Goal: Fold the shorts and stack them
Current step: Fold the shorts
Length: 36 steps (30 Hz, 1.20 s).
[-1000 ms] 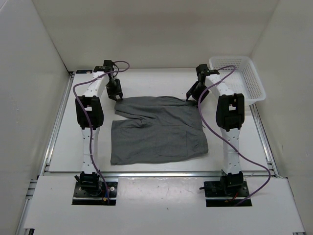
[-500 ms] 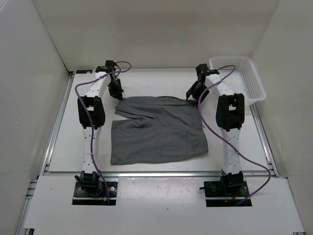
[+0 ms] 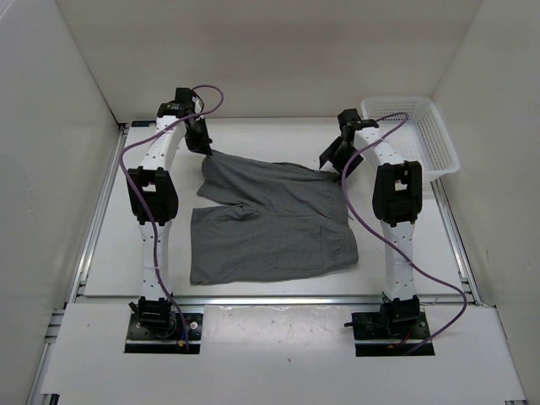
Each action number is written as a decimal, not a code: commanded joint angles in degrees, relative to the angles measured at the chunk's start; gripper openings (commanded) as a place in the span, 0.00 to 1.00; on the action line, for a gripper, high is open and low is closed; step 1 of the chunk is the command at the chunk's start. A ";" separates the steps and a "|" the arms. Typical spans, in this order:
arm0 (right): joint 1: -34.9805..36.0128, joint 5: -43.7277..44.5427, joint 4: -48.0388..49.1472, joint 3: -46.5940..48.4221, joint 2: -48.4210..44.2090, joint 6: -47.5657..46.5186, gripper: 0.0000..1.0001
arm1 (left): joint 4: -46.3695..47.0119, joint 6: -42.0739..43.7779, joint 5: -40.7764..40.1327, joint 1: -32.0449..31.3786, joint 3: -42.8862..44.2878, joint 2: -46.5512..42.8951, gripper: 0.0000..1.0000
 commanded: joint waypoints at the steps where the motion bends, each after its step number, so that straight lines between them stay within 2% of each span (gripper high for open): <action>1: -0.15 1.83 -0.59 2.20 -1.47 3.57 0.70 | 0.69 -0.06 1.31 0.12 1.46 -3.69 0.10; 9: 0.38 8.24 -5.86 6.68 2.49 11.83 0.64 | 1.22 0.99 1.31 0.12 0.32 -3.69 0.10; 16: 2.93 11.93 -6.39 7.21 3.72 13.07 0.41 | 1.22 1.52 1.31 0.64 0.32 -4.21 0.10; 19: 4.06 13.34 -7.01 7.91 3.72 12.45 0.41 | 1.22 2.05 1.31 1.25 -0.21 -4.22 0.10; 23: 5.82 14.40 -4.20 8.44 2.41 8.42 0.54 | 1.22 2.05 -0.54 3.80 -1.96 -4.75 0.10; 24: 5.83 14.40 -4.19 9.13 2.40 6.85 0.60 | 2.00 2.05 0.33 4.59 -1.97 -4.75 0.10; 27: 6.97 14.40 -3.32 12.55 3.01 5.69 0.66 | 2.01 1.52 0.96 6.97 -2.58 -4.75 0.10; 30: 6.97 13.78 -3.32 15.28 3.81 5.69 0.67 | 2.54 1.52 2.18 7.76 -1.36 -3.44 0.10; 36: 7.49 10.01 -4.63 23.71 11.18 7.80 0.67 | 2.54 1.52 4.73 7.76 -0.65 -2.11 0.10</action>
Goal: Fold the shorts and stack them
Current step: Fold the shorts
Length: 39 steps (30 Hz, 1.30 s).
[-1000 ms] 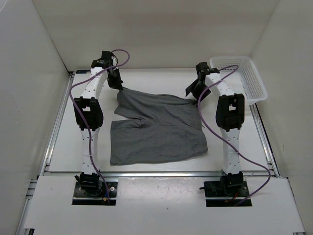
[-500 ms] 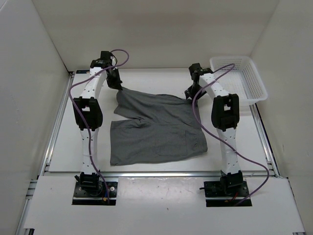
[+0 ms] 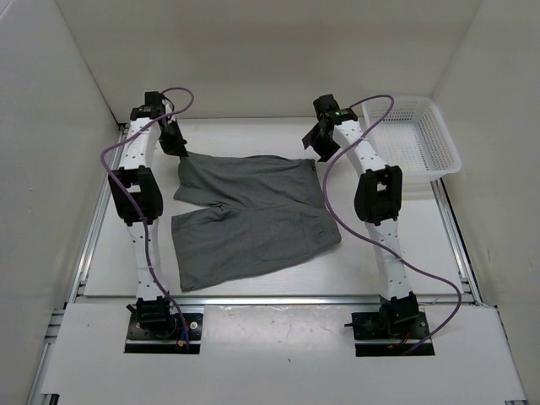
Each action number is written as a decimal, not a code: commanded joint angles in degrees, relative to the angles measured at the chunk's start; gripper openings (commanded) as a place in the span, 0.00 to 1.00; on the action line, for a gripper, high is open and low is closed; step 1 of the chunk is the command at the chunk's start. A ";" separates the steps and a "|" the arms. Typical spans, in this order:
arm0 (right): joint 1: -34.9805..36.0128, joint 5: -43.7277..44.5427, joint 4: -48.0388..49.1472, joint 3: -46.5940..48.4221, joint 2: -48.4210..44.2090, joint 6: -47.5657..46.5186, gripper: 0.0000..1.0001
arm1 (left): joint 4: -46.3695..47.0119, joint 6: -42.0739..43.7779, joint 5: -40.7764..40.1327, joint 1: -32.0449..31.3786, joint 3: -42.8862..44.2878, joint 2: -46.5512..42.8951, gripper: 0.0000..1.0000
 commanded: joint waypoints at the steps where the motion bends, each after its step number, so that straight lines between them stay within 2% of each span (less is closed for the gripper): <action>1: 0.09 -1.75 -0.85 4.23 4.91 0.71 0.66 | 1.25 0.40 3.10 -1.24 1.93 -2.07 0.10; 7: 1.76 -3.77 1.42 9.59 8.87 0.19 0.64 | 1.78 0.40 3.71 -1.24 1.40 -1.54 0.10; 13: 1.76 -2.29 1.43 9.60 11.95 0.71 0.61 | 1.78 0.40 4.33 -1.24 0.17 -1.54 0.10; 16: 1.76 -0.89 1.43 7.24 11.95 0.71 0.44 | 1.78 0.40 3.28 -1.24 0.17 -1.54 0.10; 17: 1.76 -0.88 0.91 6.70 11.95 0.71 0.34 | 1.78 0.40 3.27 -1.24 0.17 -1.54 0.10; 18: 1.76 -0.09 0.90 5.48 10.82 0.71 0.16 | 1.78 0.40 3.27 -1.24 0.17 -1.54 0.10; 19: 1.76 0.44 0.90 4.95 10.29 0.71 0.09 | 1.78 0.40 3.27 -1.24 0.17 -1.54 0.10; 21: 1.76 2.36 0.90 3.89 8.53 0.11 0.00 | 1.78 0.40 3.27 -1.24 0.17 -1.54 0.10; 26: 1.06 4.30 1.51 3.89 3.97 -0.96 0.00 | 1.78 -0.21 3.27 -1.24 3.41 -0.32 0.10; 30: -0.70 5.01 3.62 3.89 0.27 -3.24 0.00 | 1.78 -1.96 3.98 -1.24 9.38 0.75 0.10; 35: -2.80 -2.08 8.54 4.59 -1.06 -8.24 0.00 | 2.39 -3.02 5.12 -1.24 13.79 1.36 0.10; 39: -3.86 -3.34 9.69 5.56 -1.67 -10.79 0.00 | 3.45 -3.02 5.73 -0.72 15.20 0.75 0.10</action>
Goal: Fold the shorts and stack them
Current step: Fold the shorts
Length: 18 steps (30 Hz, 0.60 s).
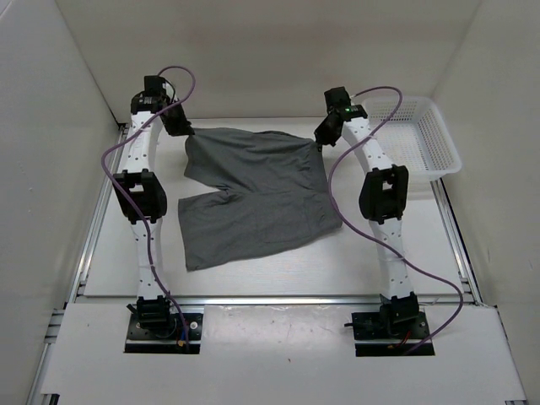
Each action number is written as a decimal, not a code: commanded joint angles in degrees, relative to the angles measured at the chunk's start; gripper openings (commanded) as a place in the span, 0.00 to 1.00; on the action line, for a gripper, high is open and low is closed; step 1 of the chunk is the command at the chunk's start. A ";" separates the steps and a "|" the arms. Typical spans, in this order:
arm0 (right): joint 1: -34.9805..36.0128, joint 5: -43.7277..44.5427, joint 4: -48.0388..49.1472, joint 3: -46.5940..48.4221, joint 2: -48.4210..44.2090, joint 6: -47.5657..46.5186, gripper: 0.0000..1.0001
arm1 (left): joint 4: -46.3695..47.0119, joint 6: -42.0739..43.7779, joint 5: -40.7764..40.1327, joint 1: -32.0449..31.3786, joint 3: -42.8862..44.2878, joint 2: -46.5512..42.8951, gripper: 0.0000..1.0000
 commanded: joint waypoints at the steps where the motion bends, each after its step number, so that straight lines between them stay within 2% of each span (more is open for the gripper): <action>1: -1.13 -1.44 3.44 0.53 -4.97 -4.87 0.00 | 1.61 -0.40 2.21 0.55 2.04 -2.25 0.10; 6: -1.13 -2.84 8.00 -5.53 -10.76 -8.56 0.00 | 2.84 -0.40 4.33 0.55 -0.50 -6.71 0.10; 13: -1.13 -4.42 10.30 -15.46 -20.26 -14.54 0.00 | 3.37 2.32 3.02 0.55 -11.83 -18.48 0.10; 16: -0.08 -3.47 11.35 -22.92 -25.88 -16.04 0.00 | 4.50 2.32 1.96 0.55 -20.87 -25.87 0.10; 17: 0.53 -3.46 11.88 -25.47 -27.55 -16.65 0.00 | 4.51 2.32 1.96 0.55 -26.90 -28.07 0.10; 18: 1.06 -2.76 12.49 -31.24 -31.22 -16.66 0.00 | 5.29 2.32 1.35 0.03 -30.09 -30.26 0.10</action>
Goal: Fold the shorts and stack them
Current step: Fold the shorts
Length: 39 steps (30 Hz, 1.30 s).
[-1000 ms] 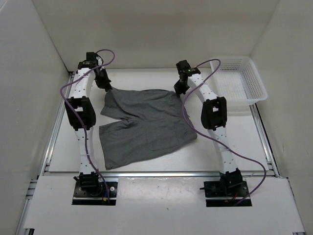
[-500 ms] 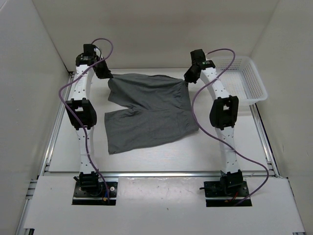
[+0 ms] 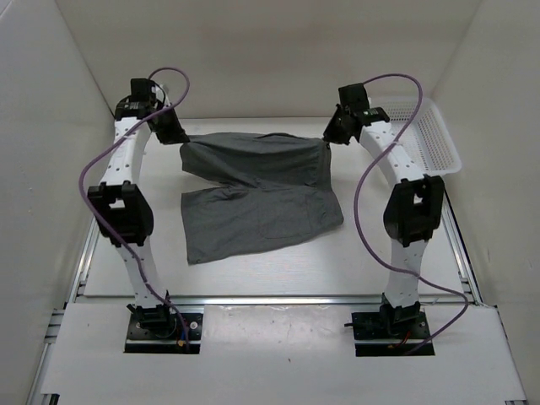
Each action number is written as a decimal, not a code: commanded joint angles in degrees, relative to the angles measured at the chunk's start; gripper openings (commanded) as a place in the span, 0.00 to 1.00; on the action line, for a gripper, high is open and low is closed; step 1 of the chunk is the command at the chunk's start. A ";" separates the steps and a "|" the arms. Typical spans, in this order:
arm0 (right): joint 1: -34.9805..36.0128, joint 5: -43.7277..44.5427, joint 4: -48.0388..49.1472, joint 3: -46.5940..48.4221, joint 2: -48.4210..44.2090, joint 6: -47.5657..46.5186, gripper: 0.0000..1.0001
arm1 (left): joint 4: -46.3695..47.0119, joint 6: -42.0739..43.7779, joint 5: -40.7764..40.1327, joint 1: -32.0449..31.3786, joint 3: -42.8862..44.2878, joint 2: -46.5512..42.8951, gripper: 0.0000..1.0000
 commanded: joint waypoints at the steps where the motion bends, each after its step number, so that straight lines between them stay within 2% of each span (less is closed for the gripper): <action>1: 1.17 2.46 4.27 -9.73 -9.56 -4.28 0.00 | 2.30 0.97 -0.87 -0.13 -9.39 -14.44 0.10; 2: 1.96 3.35 4.90 -13.15 -13.76 -4.99 0.00 | 2.31 -0.77 -1.74 -0.74 -16.56 -16.92 0.10; 3: 2.66 3.96 5.86 -20.76 -16.15 -5.51 0.00 | 2.31 -1.92 -4.18 -1.44 -20.46 -19.47 0.10; 7: 5.30 6.42 9.73 -40.66 -28.11 -7.37 0.00 | 2.84 -10.00 -9.04 -2.68 -42.34 -36.49 0.10; 8: 5.91 7.65 9.74 -44.53 -32.48 -7.37 0.00 | 2.84 -12.89 -9.04 -3.20 -50.74 -39.59 0.17; 9: 7.14 8.88 9.74 -48.04 -34.79 -6.76 0.05 | 2.84 -13.96 -9.04 -3.20 -54.65 -42.49 0.34; 10: 7.15 9.76 9.74 -54.78 -36.90 -6.05 0.33 | 2.84 -14.76 -8.43 -3.20 -58.17 -45.13 0.58; 11: 7.76 10.38 10.26 -57.72 -40.84 -4.31 0.51 | 2.84 -15.29 -7.90 -3.20 -61.16 -49.94 1.00; 13: 7.76 11.08 10.26 -63.34 -43.85 -2.72 0.81 | 2.32 -15.29 -6.59 -3.20 -66.89 -53.32 1.00; 17: 7.76 12.94 9.74 -65.04 -47.46 -0.77 0.82 | 2.31 -15.29 -8.77 -3.20 -65.77 -54.91 1.00; 18: 7.76 12.94 9.22 -64.09 -47.47 -0.77 0.80 | 2.31 -14.68 -8.78 -3.73 -64.80 -52.57 1.00; 19: 7.24 12.94 8.69 -63.29 -46.60 -0.77 0.77 | 2.31 -13.89 -9.65 -3.73 -63.05 -51.41 0.88; 20: 7.24 12.94 8.16 -61.46 -45.46 -0.77 0.63 | 2.31 -13.89 -10.70 -4.43 -62.43 -50.18 0.68; 22: 6.71 9.17 8.16 -60.13 -44.22 -0.77 0.51 | 2.31 -13.27 -12.28 -5.04 -61.81 -46.67 0.30; 23: 5.84 6.98 8.16 -58.90 -42.56 -1.38 0.48 | 2.31 -13.27 -12.29 -5.05 -61.81 -45.52 0.23; 25: 4.69 1.80 7.54 -58.37 -41.06 -1.39 0.48 | 2.92 -13.27 -11.77 -6.36 -61.81 -41.83 0.32; 27: 2.50 -6.20 7.54 -58.36 -38.86 -1.39 0.53 | 3.45 -13.27 -13.51 -7.24 -61.81 -39.63 0.62; 28: 1.79 -8.14 7.54 -58.36 -37.72 -0.69 0.55 | 4.24 -13.27 -14.05 -7.25 -61.81 -37.53 0.83; 29: 0.48 -9.64 8.06 -58.36 -37.71 -0.69 0.56 | 5.38 -13.27 -14.05 -7.94 -61.81 -36.56 0.91; 31: -0.49 -12.27 8.07 -58.98 -36.40 -0.69 0.64 | 5.91 -13.27 -15.37 -8.83 -61.28 -33.32 0.99; 32: -1.54 -13.33 8.07 -58.98 -35.44 -0.69 0.64 | 6.78 -12.75 -15.37 -9.44 -61.28 -31.99 0.99; 34: -2.42 -15.18 8.07 -58.98 -33.77 -0.16 0.66 | 7.41 -12.74 -15.37 -10.06 -60.75 -29.35 0.91; 35: -2.95 -16.32 8.07 -58.98 -33.15 -0.16 0.66 | 7.93 -12.22 -15.37 -10.84 -60.75 -27.34 0.79; 38: -2.96 -17.82 8.59 -58.98 -31.91 0.37 0.66 | 8.46 -12.22 -15.37 -12.08 -60.75 -25.83 0.57; 39: -2.96 -18.35 9.29 -59.59 -31.91 1.15 0.66 | 8.46 -12.22 -15.37 -12.08 -60.75 -25.82 0.41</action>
